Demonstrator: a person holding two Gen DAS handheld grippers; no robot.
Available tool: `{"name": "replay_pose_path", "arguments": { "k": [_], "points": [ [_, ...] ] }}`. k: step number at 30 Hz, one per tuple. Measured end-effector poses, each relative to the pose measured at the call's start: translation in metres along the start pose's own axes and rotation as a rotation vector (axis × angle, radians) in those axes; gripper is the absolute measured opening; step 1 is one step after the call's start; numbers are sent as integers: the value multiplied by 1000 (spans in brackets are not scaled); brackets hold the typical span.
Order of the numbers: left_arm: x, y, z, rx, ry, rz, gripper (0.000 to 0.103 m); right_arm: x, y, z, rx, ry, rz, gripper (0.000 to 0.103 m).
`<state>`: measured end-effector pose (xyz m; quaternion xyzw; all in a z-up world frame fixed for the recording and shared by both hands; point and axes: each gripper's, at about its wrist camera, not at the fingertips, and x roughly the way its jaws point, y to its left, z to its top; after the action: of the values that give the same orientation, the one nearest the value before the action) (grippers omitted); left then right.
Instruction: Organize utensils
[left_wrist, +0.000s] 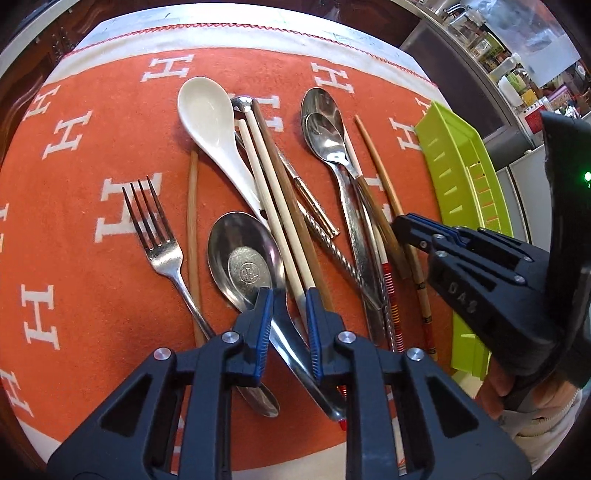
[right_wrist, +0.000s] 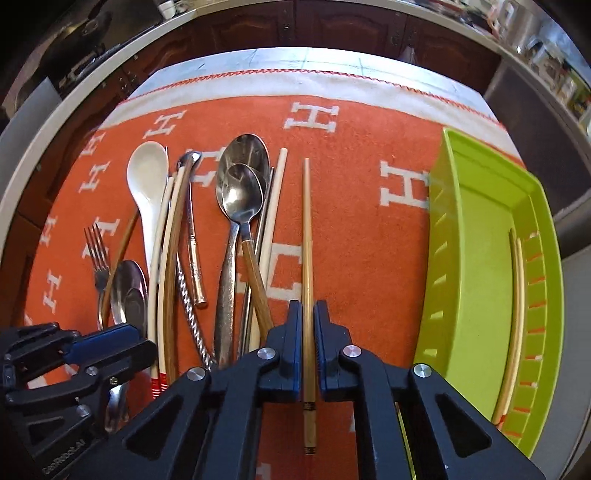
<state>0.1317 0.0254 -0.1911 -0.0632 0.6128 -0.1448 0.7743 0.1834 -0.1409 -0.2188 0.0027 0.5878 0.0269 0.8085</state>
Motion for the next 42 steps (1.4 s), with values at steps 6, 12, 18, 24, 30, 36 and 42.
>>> {"name": "replay_pose_path", "arguments": {
  "k": [6, 12, 18, 24, 30, 36, 42],
  "points": [
    [0, -3, -1, 10, 25, 21, 17, -12, -15, -3, 56, -18, 46, 6],
    [2, -11, -2, 41, 47, 71, 18, -32, -18, -4, 74, -60, 82, 6],
    [7, -30, 1, 63, 60, 125, 35, -52, -19, -16, 85, -78, 117, 6],
    [16, -52, 7, 78, 61, 207, 34, -58, -28, -29, 115, -81, 140, 6],
    [10, -44, 7, 20, 50, 153, 17, -65, -42, -38, 143, -97, 155, 6],
    [-11, -48, 4, 30, -4, 145, 17, -70, -51, -44, 164, -103, 176, 6],
    [-12, -58, -9, 68, 20, 127, 16, -75, -50, -46, 159, -113, 185, 6]
  ]
}}
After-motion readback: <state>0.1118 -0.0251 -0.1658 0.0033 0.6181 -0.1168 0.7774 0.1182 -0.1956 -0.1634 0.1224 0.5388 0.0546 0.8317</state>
